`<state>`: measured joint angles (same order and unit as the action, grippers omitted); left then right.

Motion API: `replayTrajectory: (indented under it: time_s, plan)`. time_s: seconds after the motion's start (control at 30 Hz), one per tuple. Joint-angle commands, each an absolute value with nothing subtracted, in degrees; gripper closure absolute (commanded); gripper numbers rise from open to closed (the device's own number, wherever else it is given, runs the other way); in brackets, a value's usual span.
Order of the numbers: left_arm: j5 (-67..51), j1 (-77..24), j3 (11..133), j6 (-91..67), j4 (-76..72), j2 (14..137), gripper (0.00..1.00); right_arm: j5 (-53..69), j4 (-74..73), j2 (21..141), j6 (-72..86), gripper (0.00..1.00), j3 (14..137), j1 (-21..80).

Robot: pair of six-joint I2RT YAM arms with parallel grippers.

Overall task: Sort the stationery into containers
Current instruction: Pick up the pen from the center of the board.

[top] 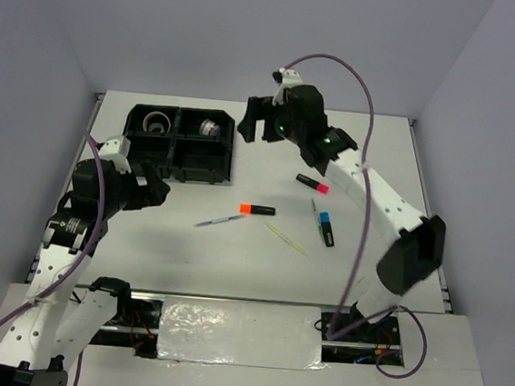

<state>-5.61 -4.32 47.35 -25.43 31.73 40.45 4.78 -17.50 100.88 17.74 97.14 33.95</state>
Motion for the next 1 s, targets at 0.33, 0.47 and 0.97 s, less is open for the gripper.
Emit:
replayTrajectory:
  time_s: [0.33, 0.47, 0.97]
  plan:
    - [-6.1, -5.6, 47.2, -24.4, 29.4, 41.9, 0.01, -5.4, -26.2, 87.5, 8.2, 0.14, 66.6, 41.7]
    - [-7.0, -6.2, 47.0, -24.3, 29.2, 42.4, 0.01, -5.4, -26.7, 89.7, 6.9, 0.26, 65.4, 42.2]
    - [-7.6, -8.3, 47.3, -24.0, 29.4, 44.7, 0.01, -6.0, -31.8, 96.5, 7.7, 0.43, 59.4, 42.2]
